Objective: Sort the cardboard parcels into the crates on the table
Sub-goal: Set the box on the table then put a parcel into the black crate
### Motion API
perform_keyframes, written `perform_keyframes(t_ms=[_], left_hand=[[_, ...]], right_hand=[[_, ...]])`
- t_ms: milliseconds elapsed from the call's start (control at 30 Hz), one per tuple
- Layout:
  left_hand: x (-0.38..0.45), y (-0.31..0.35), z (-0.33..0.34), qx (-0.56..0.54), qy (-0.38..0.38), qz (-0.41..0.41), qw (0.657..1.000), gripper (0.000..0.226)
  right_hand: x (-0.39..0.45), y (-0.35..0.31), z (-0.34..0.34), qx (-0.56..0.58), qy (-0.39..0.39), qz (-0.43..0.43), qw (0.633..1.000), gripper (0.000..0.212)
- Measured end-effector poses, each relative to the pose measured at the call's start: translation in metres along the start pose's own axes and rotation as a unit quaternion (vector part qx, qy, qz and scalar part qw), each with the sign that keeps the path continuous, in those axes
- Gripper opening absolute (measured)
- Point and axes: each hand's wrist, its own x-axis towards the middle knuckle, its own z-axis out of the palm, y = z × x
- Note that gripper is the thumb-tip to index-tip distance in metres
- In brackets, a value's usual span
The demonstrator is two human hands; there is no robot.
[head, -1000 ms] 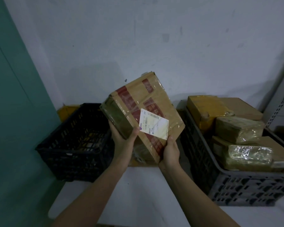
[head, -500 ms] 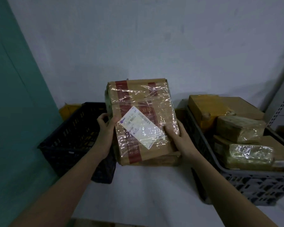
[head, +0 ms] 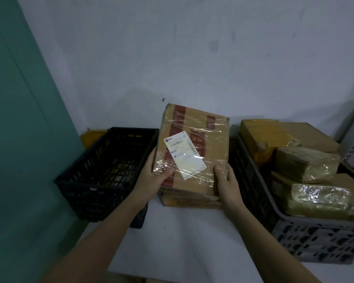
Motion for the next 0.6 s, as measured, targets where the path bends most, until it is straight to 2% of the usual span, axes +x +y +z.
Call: perform_keyframes(t_ms=[100, 133, 267, 367, 500, 600], left_hand=[[0.000, 0.003, 0.001, -0.011, 0.007, 0.007, 1.000, 0.065], [0.000, 0.004, 0.002, -0.001, 0.011, 0.011, 1.000, 0.065], [0.003, 0.013, 0.002, 0.099, 0.047, 0.044, 0.993, 0.065], [0.010, 0.015, -0.012, 0.211, 0.056, 0.069, 0.973, 0.061], [0.018, 0.002, -0.050, 0.308, 0.078, 0.042, 0.947, 0.075], [0.037, -0.012, -0.086, 0.347, 0.054, 0.025, 0.936, 0.079]], right_hand=[[-0.002, -0.005, -0.001, -0.037, -0.015, -0.032, 0.999, 0.080], [-0.002, -0.006, 0.000, -0.037, -0.007, -0.048, 0.998, 0.083], [0.001, -0.005, 0.006, -0.021, 0.005, -0.079, 0.997, 0.074], [0.006, -0.006, 0.017, -0.020, 0.007, -0.071, 0.997, 0.076], [0.019, -0.009, 0.038, -0.019, 0.009, -0.048, 0.999, 0.081], [0.035, -0.018, 0.065, -0.023, -0.011, -0.056, 0.998, 0.079]])
